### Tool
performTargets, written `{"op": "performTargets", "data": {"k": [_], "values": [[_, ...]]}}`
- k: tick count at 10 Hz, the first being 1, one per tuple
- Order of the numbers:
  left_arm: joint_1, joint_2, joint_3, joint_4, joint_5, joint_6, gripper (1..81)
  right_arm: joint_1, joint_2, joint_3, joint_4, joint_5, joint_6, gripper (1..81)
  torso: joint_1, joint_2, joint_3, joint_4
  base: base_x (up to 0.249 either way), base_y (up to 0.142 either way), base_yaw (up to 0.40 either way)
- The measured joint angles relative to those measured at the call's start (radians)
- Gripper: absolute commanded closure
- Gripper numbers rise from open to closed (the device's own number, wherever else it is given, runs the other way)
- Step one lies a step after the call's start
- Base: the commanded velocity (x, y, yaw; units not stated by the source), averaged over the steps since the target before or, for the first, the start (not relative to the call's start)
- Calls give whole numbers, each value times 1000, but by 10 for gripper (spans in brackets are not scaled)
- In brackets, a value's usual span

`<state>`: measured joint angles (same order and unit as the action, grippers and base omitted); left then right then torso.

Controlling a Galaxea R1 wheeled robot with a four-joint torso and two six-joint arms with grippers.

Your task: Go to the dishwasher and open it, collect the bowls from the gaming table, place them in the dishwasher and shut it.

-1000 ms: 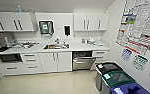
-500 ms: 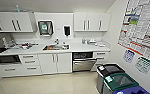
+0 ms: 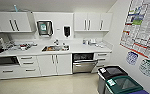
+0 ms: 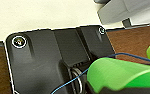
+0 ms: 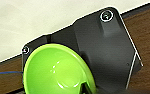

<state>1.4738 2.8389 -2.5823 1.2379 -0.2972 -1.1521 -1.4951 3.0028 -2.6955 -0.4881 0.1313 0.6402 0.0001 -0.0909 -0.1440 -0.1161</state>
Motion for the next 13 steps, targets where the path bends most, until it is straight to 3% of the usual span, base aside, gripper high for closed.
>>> {"op": "performTargets", "data": {"k": [13], "values": [[3, -2, -1, -3, -1, 0, 811, -2, 0, 0, -8, -1, 0, 811, 1, 0, 0, 0, 134, 0, 0]]}}
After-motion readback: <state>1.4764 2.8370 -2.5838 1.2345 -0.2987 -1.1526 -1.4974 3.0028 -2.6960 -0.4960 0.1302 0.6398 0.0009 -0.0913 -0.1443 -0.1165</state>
